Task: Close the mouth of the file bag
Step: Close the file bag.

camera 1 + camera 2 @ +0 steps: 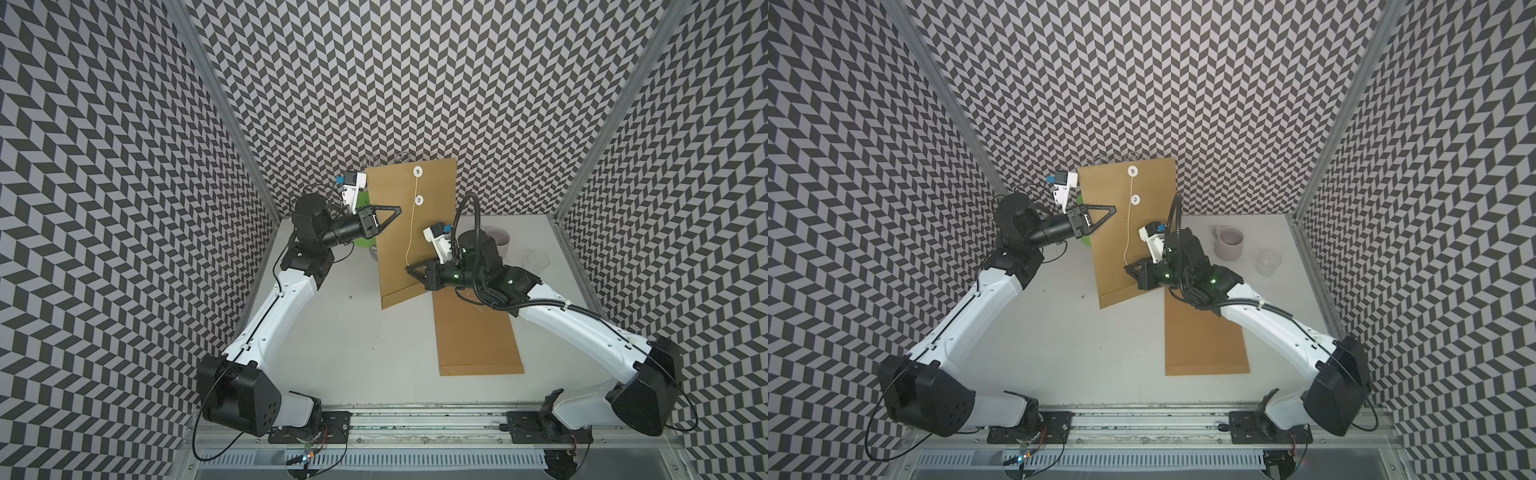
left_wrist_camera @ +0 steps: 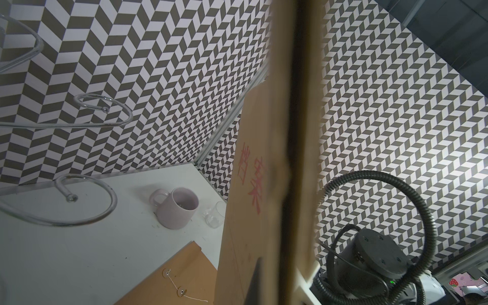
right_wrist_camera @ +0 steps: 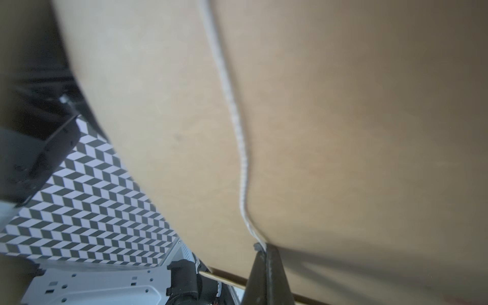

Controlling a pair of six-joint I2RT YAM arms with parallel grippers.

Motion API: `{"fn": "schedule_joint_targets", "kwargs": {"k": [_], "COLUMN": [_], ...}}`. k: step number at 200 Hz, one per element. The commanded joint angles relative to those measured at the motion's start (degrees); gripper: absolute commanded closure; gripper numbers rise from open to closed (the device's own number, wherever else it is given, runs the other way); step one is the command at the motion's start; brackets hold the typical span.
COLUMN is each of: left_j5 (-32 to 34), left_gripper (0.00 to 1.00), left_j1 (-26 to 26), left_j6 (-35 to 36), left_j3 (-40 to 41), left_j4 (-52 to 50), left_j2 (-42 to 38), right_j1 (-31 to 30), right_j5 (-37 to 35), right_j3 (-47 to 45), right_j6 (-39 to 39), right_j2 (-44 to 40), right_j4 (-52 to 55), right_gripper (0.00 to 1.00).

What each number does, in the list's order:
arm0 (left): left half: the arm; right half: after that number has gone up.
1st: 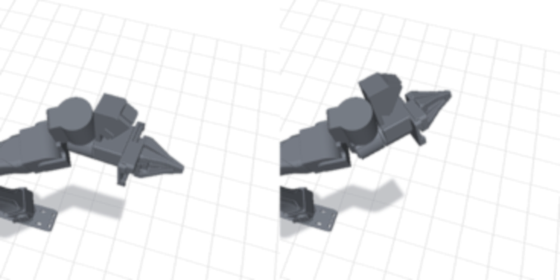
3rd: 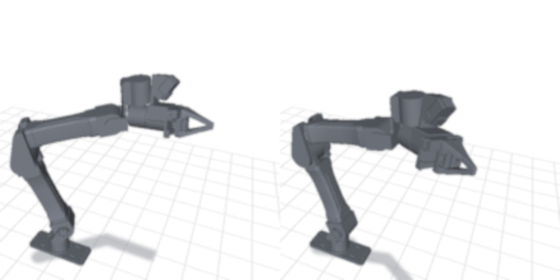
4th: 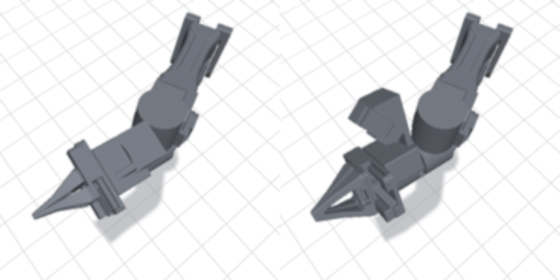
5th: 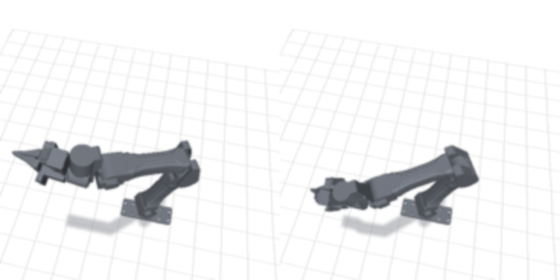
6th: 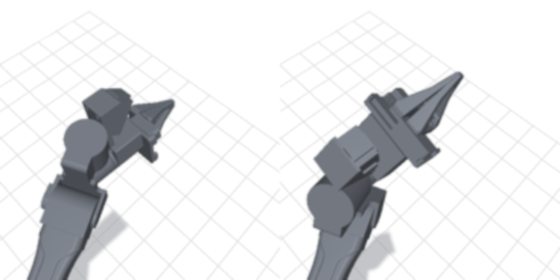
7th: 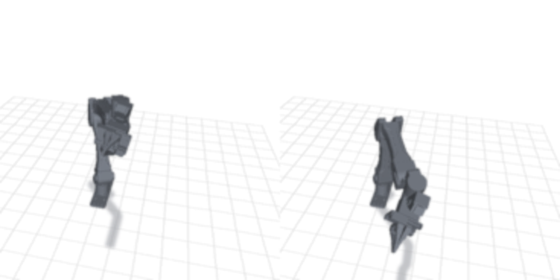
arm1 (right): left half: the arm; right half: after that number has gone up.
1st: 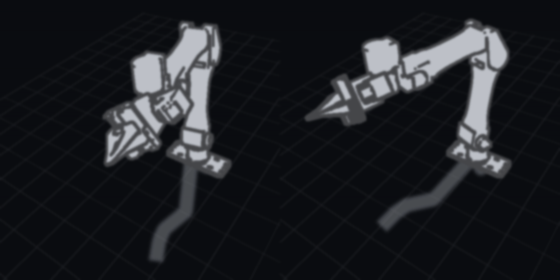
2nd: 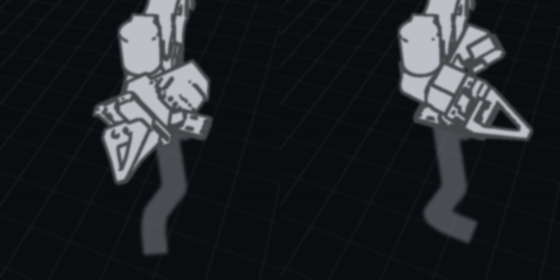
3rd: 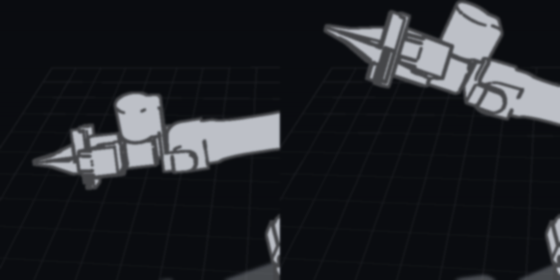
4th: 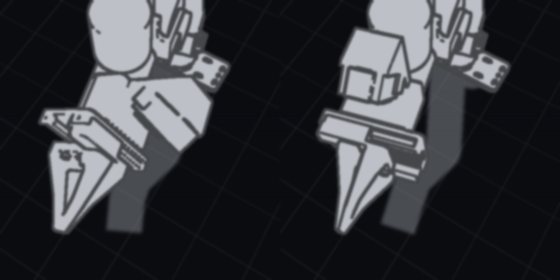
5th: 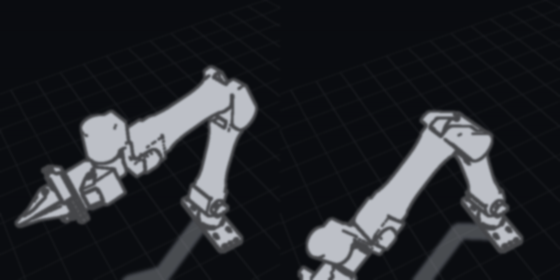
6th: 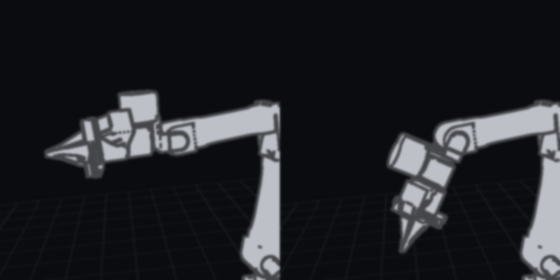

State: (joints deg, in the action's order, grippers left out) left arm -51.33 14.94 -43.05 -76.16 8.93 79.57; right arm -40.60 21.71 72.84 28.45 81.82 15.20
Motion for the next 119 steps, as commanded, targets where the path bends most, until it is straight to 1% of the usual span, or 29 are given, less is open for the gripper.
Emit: {"fn": "schedule_joint_targets", "kwargs": {"k": [1,30,65,95,119], "left_j5": [-2.2,-3.9,-4.5,-5.2,-4.9], "left_gripper": [1.0,1.0,1.0,1.0,1.0], "left_j1": [-0.3,-0.3,-0.3,-0.4,-0.4], "left_j6": [0.7,0.4,1.7,1.7,3.0], "left_j3": [-2.5,-2.2,-0.8,0.0,0.7], "left_j4": [1.1,1.2,-0.8,-1.1,-2.7], "left_j2": [-2.3,-3.2,-4.8,-5.8,-6.2], "right_j1": [2.1,5.8,11.8,16.0,19.2], "right_j5": [-0.3,-0.9,-1.5,-1.5,-1.7], "right_j3": [-0.1,0.7,2.0,3.2,5.3], "right_j6": [-1.5,-3.7,-6.1,-7.4,-8.3], "right_j2": [-0.6,-0.8,-1.4,-1.9,-2.5], "right_j4": [-1.3,0.5,2.6,3.5,4.3], "right_gripper": [1.0,1.0,1.0,1.0,1.0]}}
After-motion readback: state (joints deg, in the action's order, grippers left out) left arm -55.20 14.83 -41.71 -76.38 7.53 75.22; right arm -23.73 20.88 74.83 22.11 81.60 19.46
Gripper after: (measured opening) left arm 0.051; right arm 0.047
